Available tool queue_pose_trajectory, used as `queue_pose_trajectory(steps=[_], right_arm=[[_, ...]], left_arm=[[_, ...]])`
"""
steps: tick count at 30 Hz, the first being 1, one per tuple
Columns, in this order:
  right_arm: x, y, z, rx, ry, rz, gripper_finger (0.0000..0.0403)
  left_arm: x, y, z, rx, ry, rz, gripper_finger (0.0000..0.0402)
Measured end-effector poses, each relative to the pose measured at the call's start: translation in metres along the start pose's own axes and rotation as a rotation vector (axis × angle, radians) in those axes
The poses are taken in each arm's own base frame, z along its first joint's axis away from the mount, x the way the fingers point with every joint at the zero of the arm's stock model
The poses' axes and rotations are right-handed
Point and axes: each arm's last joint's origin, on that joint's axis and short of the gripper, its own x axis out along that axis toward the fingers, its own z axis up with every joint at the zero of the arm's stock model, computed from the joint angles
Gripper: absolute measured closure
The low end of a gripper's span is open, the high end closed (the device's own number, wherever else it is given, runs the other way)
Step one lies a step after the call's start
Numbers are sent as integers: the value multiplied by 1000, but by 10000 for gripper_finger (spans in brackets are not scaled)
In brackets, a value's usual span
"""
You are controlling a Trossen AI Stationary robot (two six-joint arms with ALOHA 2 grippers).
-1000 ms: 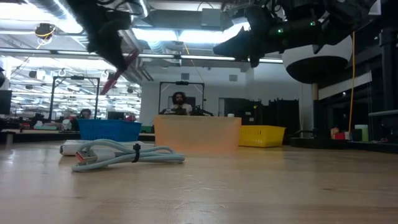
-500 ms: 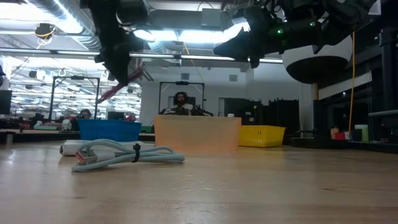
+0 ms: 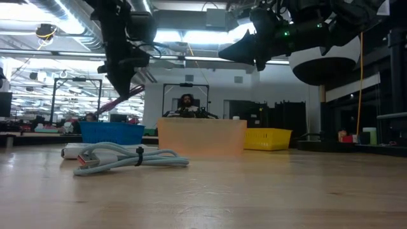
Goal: Pick and place items into bin
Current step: Put the pink USB cable wire into the blue basket
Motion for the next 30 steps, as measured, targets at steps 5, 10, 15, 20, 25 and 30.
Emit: queue_pose_trajectory(steps=[5,10,15,20,25,30], right_arm=[[0,0,0,2,0,0,401],[0,0,0,2,0,0,401],[0,0,0,2,0,0,401],[0,0,0,3,0,0,401],[0,0,0,3,0,1,401],[0,0,0,8,0,1,401]], left_arm=[[7,-2,1,-11,26,6,389],[15,-4,3,-18,59,-2,389],[22,-7,3,-14,92,-29,389],[29,-9,4,-8,120,-20,387],[37,-10,4,-1,153,-10,383],[40,-10,5,-1,163,-6,381]])
